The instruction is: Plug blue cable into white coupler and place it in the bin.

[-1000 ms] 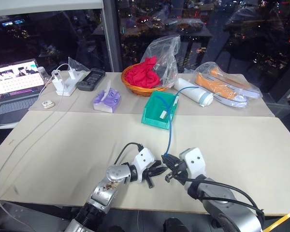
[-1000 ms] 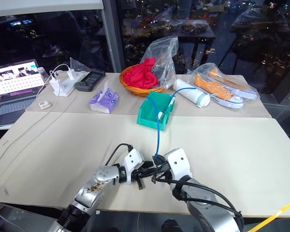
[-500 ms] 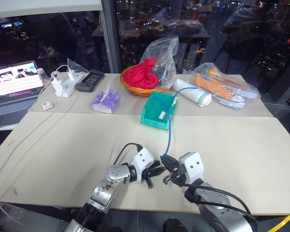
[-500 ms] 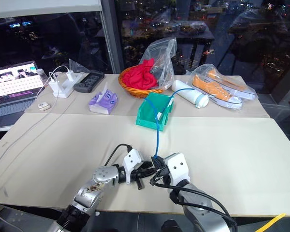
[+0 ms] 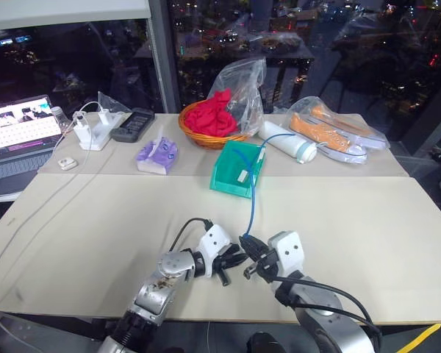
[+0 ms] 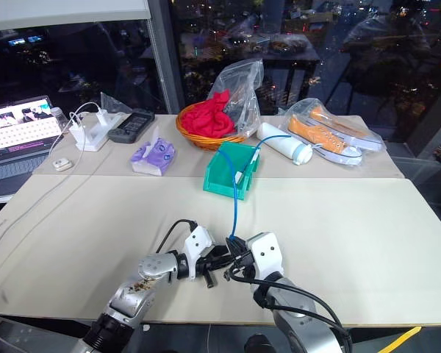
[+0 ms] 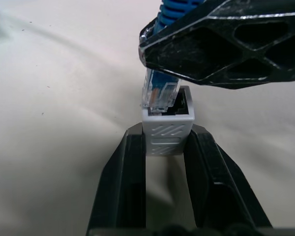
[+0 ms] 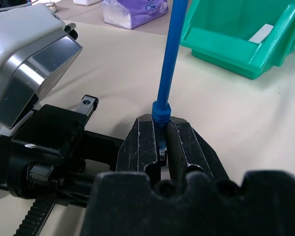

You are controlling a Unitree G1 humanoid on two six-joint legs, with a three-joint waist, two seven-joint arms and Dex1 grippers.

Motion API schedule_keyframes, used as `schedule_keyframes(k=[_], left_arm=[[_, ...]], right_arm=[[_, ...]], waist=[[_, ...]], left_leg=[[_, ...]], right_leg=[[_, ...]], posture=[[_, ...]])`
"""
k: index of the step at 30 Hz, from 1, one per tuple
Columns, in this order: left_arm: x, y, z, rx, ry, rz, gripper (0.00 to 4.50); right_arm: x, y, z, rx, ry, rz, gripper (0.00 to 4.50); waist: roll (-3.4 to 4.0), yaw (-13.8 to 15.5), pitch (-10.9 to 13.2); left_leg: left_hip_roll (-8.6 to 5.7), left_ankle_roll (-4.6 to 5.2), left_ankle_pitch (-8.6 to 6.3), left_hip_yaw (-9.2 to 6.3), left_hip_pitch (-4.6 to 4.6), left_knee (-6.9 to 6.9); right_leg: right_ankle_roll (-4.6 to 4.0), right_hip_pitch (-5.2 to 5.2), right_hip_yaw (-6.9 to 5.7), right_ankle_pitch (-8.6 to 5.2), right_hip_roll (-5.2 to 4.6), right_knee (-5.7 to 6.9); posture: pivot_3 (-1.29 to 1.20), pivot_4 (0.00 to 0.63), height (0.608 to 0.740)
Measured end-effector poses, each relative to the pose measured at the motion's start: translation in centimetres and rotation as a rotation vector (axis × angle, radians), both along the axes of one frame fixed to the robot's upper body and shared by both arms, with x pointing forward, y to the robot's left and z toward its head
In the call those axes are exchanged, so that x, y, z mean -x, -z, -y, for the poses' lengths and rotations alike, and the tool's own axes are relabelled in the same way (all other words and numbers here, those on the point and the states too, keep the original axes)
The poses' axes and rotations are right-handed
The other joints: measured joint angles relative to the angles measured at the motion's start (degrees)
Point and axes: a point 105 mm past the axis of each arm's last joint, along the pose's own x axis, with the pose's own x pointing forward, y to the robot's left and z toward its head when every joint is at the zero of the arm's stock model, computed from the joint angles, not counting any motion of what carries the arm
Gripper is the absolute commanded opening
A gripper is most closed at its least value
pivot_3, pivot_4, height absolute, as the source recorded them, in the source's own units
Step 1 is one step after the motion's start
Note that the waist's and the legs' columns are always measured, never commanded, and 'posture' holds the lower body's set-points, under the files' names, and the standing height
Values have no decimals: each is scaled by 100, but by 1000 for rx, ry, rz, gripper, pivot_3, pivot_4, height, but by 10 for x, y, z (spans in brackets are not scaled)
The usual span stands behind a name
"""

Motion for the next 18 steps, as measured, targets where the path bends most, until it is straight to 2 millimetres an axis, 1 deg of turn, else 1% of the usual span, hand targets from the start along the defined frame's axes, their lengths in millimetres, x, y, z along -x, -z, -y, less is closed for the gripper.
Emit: schedule_keyframes(k=[8, 12, 18], left_arm=[[0, 2, -3, -4, -12, -15, 625], [0, 1, -4, -3, -21, -19, 625], [1, 2, -5, 0, -22, -31, 625]], right_arm=[[-4, 4, -5, -7, -30, 6, 0], [-6, 10, -16, -38, -68, -17, 0], [-6, 12, -17, -41, -77, -14, 0]], waist=[[-34, -41, -41], [-45, -27, -54], [-46, -24, -75]], left_leg=[[2, -1, 0, 0, 17, -36], [3, -1, 0, 0, 18, -50], [4, -2, -1, -1, 25, -66]], right_leg=[[-6, -1, 4, -3, 5, -1], [-11, -3, 3, -8, 6, -5], [-14, -2, 2, -17, 6, -6]], posture=[[0, 150, 723], [0, 150, 723], [0, 150, 723]])
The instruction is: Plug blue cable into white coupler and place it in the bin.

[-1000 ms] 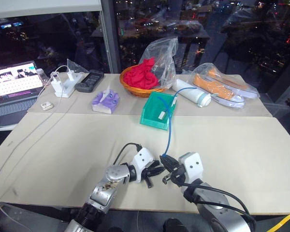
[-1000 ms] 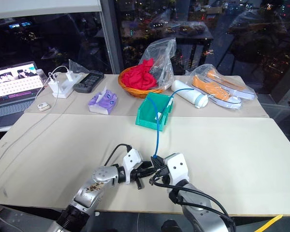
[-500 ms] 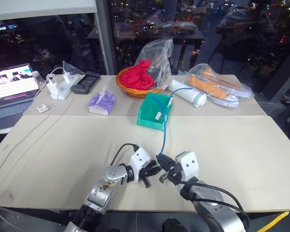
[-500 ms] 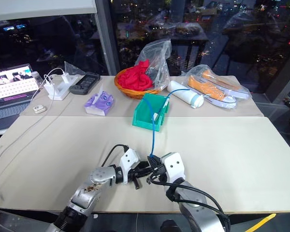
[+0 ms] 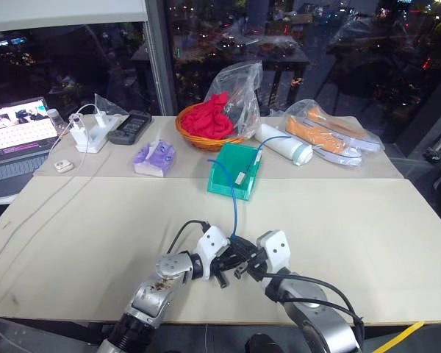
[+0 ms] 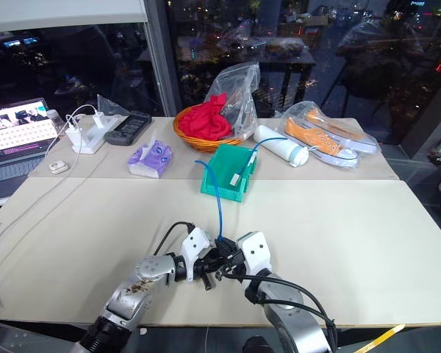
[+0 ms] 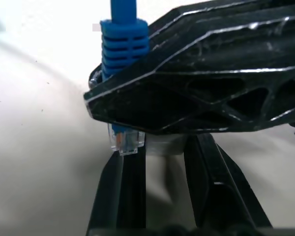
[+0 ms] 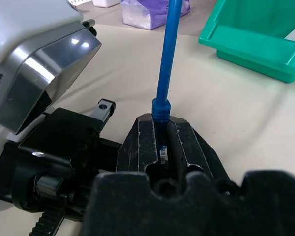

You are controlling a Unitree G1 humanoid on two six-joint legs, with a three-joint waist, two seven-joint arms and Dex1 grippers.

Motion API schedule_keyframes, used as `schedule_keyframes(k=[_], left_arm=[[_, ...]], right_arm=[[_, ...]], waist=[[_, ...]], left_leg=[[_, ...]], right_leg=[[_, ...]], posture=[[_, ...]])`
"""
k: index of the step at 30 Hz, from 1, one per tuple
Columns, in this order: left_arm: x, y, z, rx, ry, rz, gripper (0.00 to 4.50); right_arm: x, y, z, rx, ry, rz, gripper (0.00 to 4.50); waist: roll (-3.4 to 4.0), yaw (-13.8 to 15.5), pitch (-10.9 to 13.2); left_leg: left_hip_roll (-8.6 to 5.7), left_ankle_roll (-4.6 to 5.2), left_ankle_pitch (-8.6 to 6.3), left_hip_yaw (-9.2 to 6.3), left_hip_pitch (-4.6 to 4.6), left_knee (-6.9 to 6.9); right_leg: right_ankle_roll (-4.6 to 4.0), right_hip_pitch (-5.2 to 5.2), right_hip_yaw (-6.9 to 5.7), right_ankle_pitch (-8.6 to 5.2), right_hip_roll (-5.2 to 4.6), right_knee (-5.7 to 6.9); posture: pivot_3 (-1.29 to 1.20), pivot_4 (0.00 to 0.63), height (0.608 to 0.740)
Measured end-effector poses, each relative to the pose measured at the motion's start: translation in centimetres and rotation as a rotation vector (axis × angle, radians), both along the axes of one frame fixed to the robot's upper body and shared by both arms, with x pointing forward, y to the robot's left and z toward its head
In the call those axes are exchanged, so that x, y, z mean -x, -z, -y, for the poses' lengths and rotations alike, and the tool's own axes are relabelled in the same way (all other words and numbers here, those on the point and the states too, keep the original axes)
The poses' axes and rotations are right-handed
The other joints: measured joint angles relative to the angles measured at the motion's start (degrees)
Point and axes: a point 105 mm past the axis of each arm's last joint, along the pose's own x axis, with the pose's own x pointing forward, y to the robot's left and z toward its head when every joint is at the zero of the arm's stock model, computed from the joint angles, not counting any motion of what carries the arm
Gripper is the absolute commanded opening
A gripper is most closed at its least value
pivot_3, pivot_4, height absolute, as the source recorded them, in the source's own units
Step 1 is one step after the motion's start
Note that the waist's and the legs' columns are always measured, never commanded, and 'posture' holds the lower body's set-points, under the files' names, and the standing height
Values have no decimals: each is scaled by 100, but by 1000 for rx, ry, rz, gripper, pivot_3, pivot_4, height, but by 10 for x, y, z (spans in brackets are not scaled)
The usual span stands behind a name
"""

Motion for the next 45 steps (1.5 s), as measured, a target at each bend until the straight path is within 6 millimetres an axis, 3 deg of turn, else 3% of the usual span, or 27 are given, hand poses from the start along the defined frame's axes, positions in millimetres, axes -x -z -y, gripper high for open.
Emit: schedule_keyframes(k=[8, 12, 22, 34, 45], left_arm=[[0, 0, 0, -1, 0, 2, 625], [3, -3, 4, -1, 16, 14, 625], [11, -17, 16, 48, 73, 48, 625], [9, -17, 13, 41, 58, 53, 625], [9, -16, 15, 47, 61, 51, 625]], right_arm=[[-1, 0, 3, -1, 10, 2, 0], [-1, -1, 14, -43, 43, -18, 0], [8, -31, 44, -353, 131, -185, 0], [9, -52, 57, -432, 170, -179, 0], [18, -37, 48, -337, 143, -204, 0]], waist=[[-2, 3, 0], [4, 40, 11], [32, 267, 97], [38, 297, 147], [38, 293, 147]], left_leg=[[0, -1, -1, 0, -2, -1], [-1, -4, -2, 0, -23, -2], [-12, -20, 0, -10, -127, 6], [-13, -22, 1, -10, -127, 8], [-13, -23, 1, -10, -125, 14]], right_leg=[[-1, -1, 0, -2, -1, -1], [4, -16, -1, -7, -2, -8], [-43, -139, -7, 20, -14, -6], [-41, -139, -8, 19, -14, -4], [-41, -134, -8, 19, -14, -1]], posture=[[0, 150, 723], [0, 150, 723], [0, 150, 723], [0, 150, 723], [0, 150, 723]])
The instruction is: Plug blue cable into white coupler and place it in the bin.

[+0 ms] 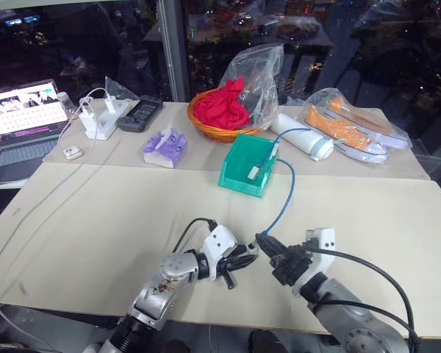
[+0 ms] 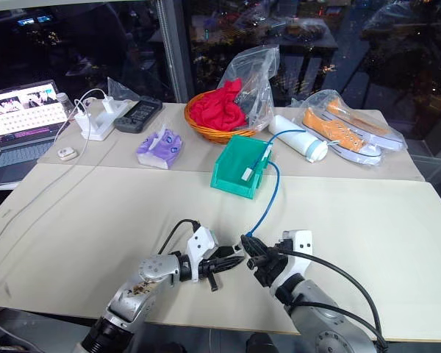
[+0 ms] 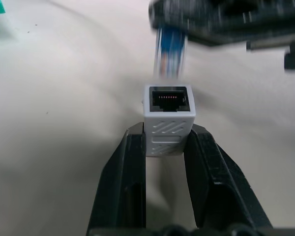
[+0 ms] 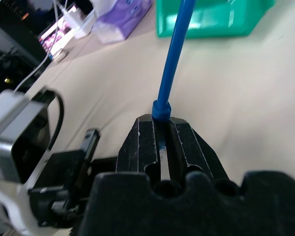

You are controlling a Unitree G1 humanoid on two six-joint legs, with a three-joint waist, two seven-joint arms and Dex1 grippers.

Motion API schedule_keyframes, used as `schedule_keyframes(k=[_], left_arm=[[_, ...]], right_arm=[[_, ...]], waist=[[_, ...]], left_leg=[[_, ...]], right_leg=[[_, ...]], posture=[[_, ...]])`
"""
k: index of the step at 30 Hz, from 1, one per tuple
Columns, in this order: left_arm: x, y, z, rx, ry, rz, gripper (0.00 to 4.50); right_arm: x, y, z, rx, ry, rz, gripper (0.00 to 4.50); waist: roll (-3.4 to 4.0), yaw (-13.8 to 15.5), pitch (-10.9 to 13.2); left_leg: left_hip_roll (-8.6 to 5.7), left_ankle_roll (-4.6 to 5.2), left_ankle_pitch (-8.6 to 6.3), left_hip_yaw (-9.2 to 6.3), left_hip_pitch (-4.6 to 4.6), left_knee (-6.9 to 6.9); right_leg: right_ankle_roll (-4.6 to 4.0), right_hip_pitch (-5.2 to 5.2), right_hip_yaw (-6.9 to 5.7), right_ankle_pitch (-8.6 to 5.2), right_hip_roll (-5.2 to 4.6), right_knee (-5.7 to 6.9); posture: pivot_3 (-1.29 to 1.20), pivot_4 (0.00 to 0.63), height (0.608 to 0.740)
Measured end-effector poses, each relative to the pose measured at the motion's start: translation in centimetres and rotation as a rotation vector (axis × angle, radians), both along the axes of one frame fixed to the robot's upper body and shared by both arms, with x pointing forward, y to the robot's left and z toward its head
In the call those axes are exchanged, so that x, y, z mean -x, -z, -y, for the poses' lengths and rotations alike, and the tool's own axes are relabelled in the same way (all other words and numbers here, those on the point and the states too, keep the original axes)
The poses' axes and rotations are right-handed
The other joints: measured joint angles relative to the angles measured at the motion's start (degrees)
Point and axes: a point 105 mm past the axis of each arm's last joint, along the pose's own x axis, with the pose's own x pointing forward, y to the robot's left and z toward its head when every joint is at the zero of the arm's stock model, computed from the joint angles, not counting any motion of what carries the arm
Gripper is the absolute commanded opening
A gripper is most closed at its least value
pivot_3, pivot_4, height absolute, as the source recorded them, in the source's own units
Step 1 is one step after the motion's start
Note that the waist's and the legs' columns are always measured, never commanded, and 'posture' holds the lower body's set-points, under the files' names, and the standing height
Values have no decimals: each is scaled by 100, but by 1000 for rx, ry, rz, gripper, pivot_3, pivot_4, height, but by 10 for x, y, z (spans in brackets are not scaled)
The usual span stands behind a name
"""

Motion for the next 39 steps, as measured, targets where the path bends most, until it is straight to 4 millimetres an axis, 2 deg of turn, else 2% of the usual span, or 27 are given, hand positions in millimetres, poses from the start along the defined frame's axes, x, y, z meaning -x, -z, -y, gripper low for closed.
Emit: schedule_keyframes(k=[14, 18, 22, 28, 33, 39], left_arm=[[0, 0, 1, 1, 1, -1, 625], [0, 0, 1, -1, 0, -1, 625], [0, 1, 1, -5, 0, -2, 625], [-2, 3, -1, -8, -21, -5, 625], [-4, 3, -2, -11, -33, -8, 625], [-5, 6, -5, -28, -43, -15, 625]], right_arm=[[1, 5, 0, 19, -7, 4, 0], [1, 8, -1, 99, -22, 29, 0], [3, 8, -6, 305, -58, 132, 0], [2, 10, -14, 500, -33, 275, 0], [2, 13, -17, 577, -19, 355, 0], [1, 22, -23, 557, -42, 380, 0]], waist=[[0, 5, 0], [0, 2, 0], [0, 1, 0], [-2, -13, -2], [-2, -26, -2], [-5, -75, -15]], left_leg=[[0, 0, 0, 0, 1, 4], [0, 0, 0, 0, 4, 7], [0, -1, 0, 0, 13, 10], [1, -1, 1, 0, 19, 16], [1, -11, 7, 0, 20, 17], [4, -10, 6, 0, 48, 15]], right_leg=[[-1, 2, -1, 1, 0, 3], [-1, 6, -1, 1, 0, 5], [1, 18, -3, 0, 0, 4], [6, 39, -2, -2, 2, 5], [40, 45, 1, -20, 3, 11], [39, 78, 2, -20, 7, 15]], posture=[[0, 150, 723], [0, 150, 723], [0, 150, 723], [0, 150, 723], [0, 150, 723], [0, 150, 723]])
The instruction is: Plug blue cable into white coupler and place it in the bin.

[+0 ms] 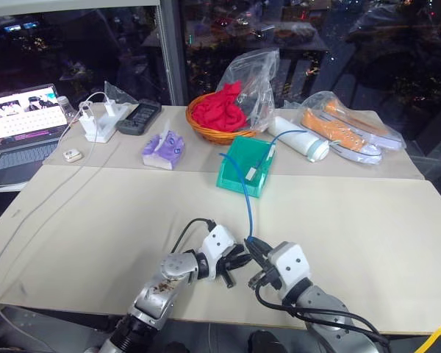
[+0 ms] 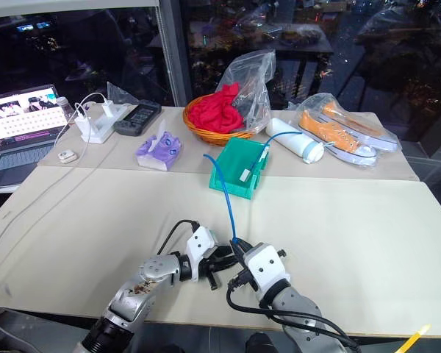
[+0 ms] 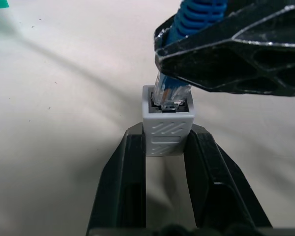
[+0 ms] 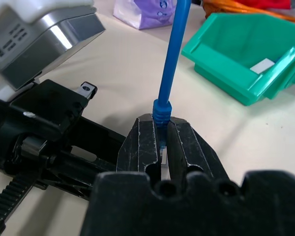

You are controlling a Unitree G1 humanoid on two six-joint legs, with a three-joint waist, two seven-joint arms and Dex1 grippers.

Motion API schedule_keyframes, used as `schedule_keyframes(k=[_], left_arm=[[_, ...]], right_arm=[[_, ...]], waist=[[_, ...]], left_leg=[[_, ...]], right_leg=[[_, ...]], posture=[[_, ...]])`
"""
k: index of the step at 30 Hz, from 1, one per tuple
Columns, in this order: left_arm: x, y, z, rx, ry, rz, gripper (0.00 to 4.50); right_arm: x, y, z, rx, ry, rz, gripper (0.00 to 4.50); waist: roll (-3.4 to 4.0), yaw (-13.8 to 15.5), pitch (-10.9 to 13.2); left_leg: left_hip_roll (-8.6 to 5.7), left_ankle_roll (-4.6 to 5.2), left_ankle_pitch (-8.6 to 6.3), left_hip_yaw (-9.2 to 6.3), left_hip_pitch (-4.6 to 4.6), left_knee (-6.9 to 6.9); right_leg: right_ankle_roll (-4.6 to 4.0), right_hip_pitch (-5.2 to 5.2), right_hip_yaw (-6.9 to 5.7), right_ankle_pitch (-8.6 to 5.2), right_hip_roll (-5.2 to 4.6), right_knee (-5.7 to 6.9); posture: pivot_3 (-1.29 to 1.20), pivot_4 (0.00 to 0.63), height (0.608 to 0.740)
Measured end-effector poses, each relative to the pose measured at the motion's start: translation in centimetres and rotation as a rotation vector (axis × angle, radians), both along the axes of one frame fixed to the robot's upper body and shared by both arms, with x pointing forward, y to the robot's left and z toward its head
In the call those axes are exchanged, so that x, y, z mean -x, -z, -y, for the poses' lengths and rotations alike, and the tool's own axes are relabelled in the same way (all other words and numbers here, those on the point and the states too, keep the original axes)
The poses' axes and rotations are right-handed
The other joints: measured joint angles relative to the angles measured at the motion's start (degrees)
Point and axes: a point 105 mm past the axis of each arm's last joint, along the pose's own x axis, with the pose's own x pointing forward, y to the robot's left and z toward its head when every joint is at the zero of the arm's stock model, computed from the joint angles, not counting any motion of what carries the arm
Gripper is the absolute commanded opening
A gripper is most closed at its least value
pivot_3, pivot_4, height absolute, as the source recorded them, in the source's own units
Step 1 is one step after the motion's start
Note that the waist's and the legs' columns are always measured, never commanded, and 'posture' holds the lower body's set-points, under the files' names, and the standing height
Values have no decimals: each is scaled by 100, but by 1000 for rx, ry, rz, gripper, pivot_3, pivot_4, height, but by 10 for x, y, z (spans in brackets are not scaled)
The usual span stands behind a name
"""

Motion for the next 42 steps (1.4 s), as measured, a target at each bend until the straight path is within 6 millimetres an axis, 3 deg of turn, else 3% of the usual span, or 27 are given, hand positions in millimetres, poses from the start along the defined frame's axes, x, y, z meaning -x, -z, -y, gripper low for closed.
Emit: schedule_keyframes(k=[4, 28, 29, 30, 31, 35, 42], left_arm=[[-2, 5, -4, -13, -16, -15, 625], [-4, 8, -9, -26, -38, -33, 625], [-4, 8, -9, -26, -38, -33, 1125], [-4, 9, -9, -24, -38, -34, 1125], [-4, 8, -9, -23, -37, -34, 1707], [-2, -2, 3, 26, 9, 6, 3191], [-3, -7, 0, 37, 9, 25, 3191]], right_arm=[[-7, 9, -5, -32, 0, -45, 0], [-15, 16, -9, -52, -35, -87, 0], [-15, 16, -9, -52, -34, -88, 0], [-15, 16, -8, -52, -31, -93, 0], [-15, 16, -8, -55, -28, -99, 0], [-17, 14, 1, -62, 8, -123, 0], [-11, 4, 16, -126, 47, -209, 0]], waist=[[-9, -88, -18], [-58, -189, -101], [-57, -184, -101], [-56, -179, -103], [-56, -172, -104], [-63, -57, -111], [-61, 32, -101]], left_leg=[[4, 2, -2, 0, 66, -11], [18, 1, -1, -2, 74, -23], [18, 1, -1, -2, 73, -23], [18, 1, -1, -2, 73, -23], [17, 1, -1, -2, 73, -23], [17, 0, -1, -2, 63, -22], [15, -1, -1, -3, 53, -20]], right_leg=[[4, 60, 2, -11, 4, -2], [-3, 60, 8, -10, 22, 4], [-3, 60, 7, -10, 22, 4], [-3, 60, 8, -10, 22, 3], [-3, 60, 8, -10, 22, 3], [-2, 60, 8, -10, 21, -11], [-1, 46, 8, -10, 19, -19]], posture=[[0, 150, 723], [0, 150, 723], [0, 150, 723], [0, 150, 723], [0, 150, 723], [0, 150, 723], [0, 150, 723]])
